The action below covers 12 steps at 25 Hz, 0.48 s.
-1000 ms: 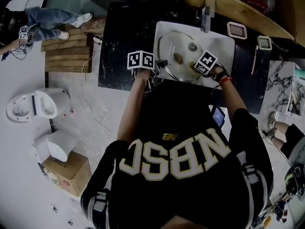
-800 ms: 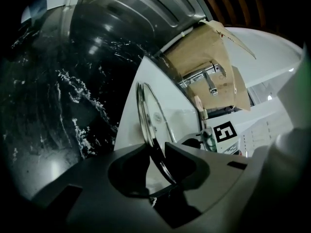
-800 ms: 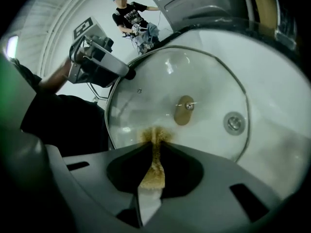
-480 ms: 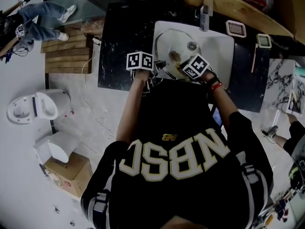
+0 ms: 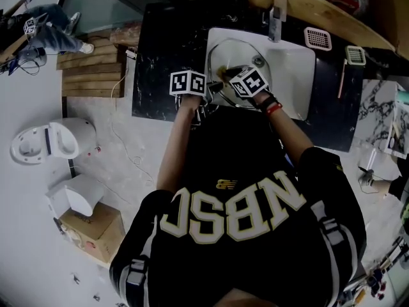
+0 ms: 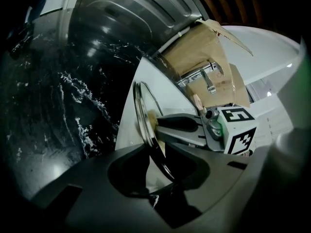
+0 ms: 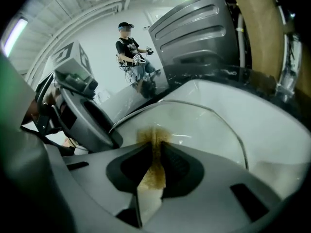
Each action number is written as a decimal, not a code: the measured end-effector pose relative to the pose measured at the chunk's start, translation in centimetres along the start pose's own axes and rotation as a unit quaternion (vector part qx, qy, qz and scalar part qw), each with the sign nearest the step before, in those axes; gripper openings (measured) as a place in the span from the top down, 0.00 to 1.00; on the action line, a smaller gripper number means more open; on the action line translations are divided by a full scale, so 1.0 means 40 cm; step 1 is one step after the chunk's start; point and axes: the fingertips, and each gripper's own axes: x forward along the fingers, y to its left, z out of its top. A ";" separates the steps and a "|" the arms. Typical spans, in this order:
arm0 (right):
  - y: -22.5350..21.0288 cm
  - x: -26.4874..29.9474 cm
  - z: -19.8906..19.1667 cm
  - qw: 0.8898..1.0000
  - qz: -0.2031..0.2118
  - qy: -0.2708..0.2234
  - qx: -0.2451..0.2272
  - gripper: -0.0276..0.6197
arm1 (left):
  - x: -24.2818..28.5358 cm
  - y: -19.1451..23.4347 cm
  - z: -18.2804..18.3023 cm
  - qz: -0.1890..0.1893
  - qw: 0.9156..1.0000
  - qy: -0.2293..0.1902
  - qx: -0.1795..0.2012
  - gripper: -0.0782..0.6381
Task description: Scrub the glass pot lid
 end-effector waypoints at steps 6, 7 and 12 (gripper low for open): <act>-0.063 0.038 0.063 0.999 -0.034 -0.036 0.000 0.85 | -0.009 -0.007 0.002 -0.004 0.999 -0.019 0.029 0.73; -0.083 0.045 0.068 0.998 -0.047 -0.040 0.004 0.85 | -0.009 -0.008 0.002 -0.003 0.999 -0.018 0.033 0.72; -0.185 0.072 0.082 0.992 -0.117 -0.049 0.011 0.84 | -0.008 -0.007 0.003 -0.003 0.999 -0.017 0.029 0.72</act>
